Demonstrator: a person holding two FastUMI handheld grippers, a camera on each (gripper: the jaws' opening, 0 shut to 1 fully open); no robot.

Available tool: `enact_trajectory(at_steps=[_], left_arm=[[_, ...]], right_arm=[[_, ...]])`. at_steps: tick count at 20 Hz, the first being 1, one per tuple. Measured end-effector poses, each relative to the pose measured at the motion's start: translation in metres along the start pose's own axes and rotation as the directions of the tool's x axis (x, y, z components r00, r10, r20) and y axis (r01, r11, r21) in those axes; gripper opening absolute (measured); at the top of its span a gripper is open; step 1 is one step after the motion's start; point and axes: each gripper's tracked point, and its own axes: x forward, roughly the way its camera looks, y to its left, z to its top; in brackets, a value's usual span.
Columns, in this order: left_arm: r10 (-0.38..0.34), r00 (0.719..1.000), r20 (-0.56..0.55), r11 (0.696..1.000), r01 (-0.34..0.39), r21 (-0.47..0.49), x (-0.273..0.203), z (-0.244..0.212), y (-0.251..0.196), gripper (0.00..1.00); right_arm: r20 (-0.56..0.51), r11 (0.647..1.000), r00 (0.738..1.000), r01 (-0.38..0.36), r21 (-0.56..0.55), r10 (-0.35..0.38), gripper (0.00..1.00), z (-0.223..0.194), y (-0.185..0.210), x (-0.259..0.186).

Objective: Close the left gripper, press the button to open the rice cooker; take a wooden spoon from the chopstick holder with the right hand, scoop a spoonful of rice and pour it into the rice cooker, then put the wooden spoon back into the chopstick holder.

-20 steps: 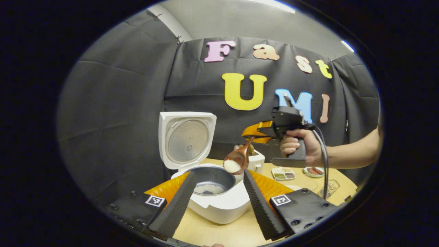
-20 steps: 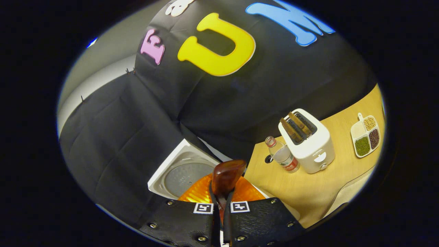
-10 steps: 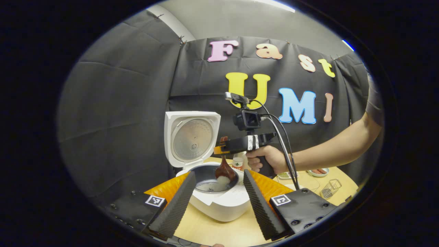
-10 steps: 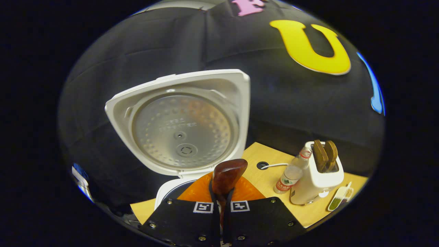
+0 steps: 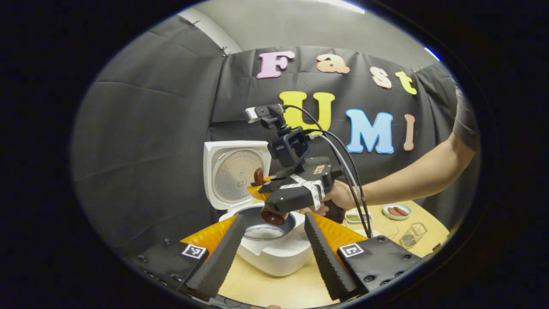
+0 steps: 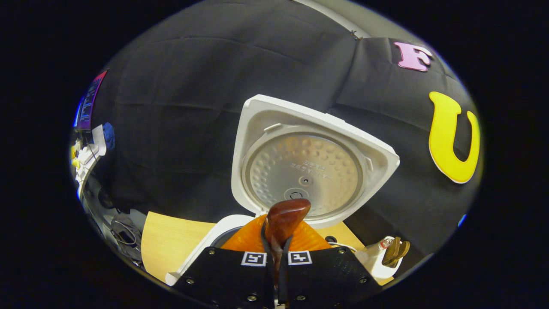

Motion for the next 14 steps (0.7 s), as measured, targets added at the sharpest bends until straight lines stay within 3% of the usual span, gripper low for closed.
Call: enact_trajectory(at_steps=[1,3,5,6,8,11,14], left_arm=[[-0.004,1.000,0.000,1.000,0.004,-0.001,0.001,0.000,-0.003,1.00],[-0.018,1.000,0.002,1.000,0.018,-0.006,0.001,0.003,-0.009,0.97],[-0.036,0.999,0.014,0.999,0.036,-0.002,0.003,0.007,-0.019,1.00],[-0.038,0.999,0.012,0.999,0.038,-0.002,0.003,0.008,-0.023,0.96],[-0.050,0.999,0.012,0.999,0.050,-0.007,0.006,0.007,-0.033,1.00],[-0.082,0.996,0.016,0.996,0.083,-0.022,0.007,0.009,-0.050,0.99],[-0.118,0.993,0.021,0.993,0.118,-0.024,0.010,0.013,-0.068,0.99]], right_arm=[[0.012,0.999,1.000,0.010,0.034,-0.010,0.04,0.002,-0.007,-0.003],[0.052,0.990,0.998,0.031,0.137,-0.038,0.04,0.017,-0.022,-0.025],[0.101,0.959,0.993,0.025,0.282,-0.056,0.04,0.036,-0.041,-0.057],[0.109,0.939,0.992,0.027,0.343,-0.069,0.04,0.042,-0.051,-0.072],[0.119,0.894,0.988,0.034,0.447,-0.097,0.04,0.042,-0.073,-0.095],[0.131,0.790,0.981,0.033,0.612,-0.142,0.04,0.036,-0.094,-0.125],[0.131,0.716,0.970,0.056,0.696,-0.204,0.04,0.026,-0.118,-0.175]])
